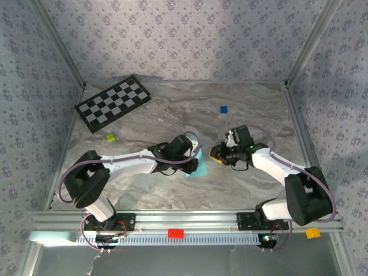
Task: Fold a paper plane with a square sheet of paper (pick it up from the middle)
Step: Fold the triangle a second time at the center of the table.
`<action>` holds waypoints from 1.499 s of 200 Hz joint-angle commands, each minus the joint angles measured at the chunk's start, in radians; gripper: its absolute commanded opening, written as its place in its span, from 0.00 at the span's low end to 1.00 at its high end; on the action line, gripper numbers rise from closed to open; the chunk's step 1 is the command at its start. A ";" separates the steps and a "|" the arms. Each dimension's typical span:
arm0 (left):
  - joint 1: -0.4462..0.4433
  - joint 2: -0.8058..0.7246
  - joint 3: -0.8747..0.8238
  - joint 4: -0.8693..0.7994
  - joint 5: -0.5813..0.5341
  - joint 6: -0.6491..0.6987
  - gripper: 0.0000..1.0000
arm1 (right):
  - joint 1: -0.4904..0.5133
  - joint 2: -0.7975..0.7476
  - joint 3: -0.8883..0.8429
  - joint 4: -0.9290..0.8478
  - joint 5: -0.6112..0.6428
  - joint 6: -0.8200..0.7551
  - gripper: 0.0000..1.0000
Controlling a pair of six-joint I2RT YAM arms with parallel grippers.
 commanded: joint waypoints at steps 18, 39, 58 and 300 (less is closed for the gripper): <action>0.023 0.019 -0.011 0.038 0.079 -0.043 0.00 | 0.099 0.040 -0.045 0.100 0.004 0.070 0.13; 0.024 0.030 -0.009 0.031 0.080 -0.046 0.00 | 0.137 0.087 -0.036 0.133 0.008 0.087 0.07; 0.024 0.042 -0.004 0.030 0.083 -0.051 0.00 | 0.160 0.139 -0.004 0.125 0.013 0.084 0.04; 0.091 0.171 0.118 -0.183 -0.071 0.061 0.03 | 0.176 0.276 0.046 -0.079 0.161 -0.026 0.03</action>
